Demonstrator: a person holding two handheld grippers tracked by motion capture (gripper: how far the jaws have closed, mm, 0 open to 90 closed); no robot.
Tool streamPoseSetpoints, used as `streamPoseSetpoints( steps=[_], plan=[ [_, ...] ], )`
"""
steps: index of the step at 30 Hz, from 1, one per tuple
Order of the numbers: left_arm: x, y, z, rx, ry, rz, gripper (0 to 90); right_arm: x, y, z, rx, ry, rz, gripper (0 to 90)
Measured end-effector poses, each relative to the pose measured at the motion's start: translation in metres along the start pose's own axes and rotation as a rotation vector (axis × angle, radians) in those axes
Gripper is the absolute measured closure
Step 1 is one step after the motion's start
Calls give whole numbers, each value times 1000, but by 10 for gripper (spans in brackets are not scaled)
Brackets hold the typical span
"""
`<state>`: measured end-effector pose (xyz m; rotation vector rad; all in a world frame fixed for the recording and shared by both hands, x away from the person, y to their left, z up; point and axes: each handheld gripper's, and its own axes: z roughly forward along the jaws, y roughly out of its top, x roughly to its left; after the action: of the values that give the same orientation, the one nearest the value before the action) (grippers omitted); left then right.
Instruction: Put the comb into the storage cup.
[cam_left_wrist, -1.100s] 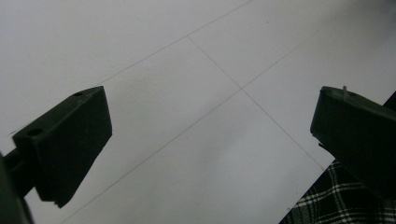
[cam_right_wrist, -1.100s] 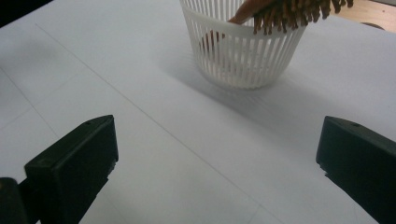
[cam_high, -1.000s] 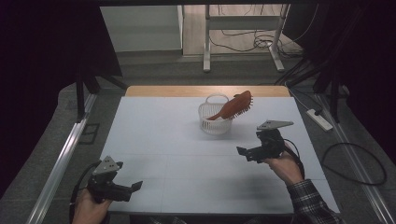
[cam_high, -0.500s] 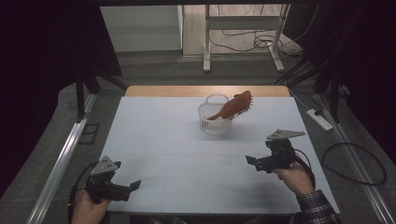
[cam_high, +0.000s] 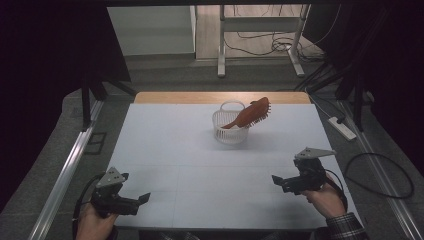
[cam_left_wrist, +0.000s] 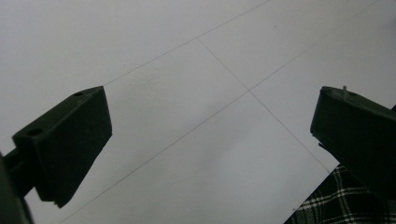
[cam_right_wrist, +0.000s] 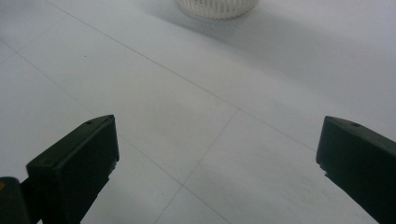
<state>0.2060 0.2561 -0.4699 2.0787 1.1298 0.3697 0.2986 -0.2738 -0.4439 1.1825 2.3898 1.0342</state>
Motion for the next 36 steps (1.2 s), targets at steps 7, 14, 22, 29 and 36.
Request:
streamPoseSetpoints(
  steps=[7, 14, 22, 29, 36],
  plan=[
    [-1, 0, 1, 7, -1, 5, 0, -2, -10, -6, 13, -14, 19, 0],
    [-1, 0, 1, 10, 0, 7, 0, -3, -22, -14, 35, -42, 17, 0],
    [-1, 0, 1, 9, 1, 6, 0, -4, -34, -22, 47, -84, 63, 0],
    [-1, 0, 1, 11, 0, 6, 0, -5, -39, -32, 32, -130, 119, 0],
    [-1, 0, 2, 17, 0, 8, 0, -5, -42, -37, 54, -151, 104, 0]
  ],
)
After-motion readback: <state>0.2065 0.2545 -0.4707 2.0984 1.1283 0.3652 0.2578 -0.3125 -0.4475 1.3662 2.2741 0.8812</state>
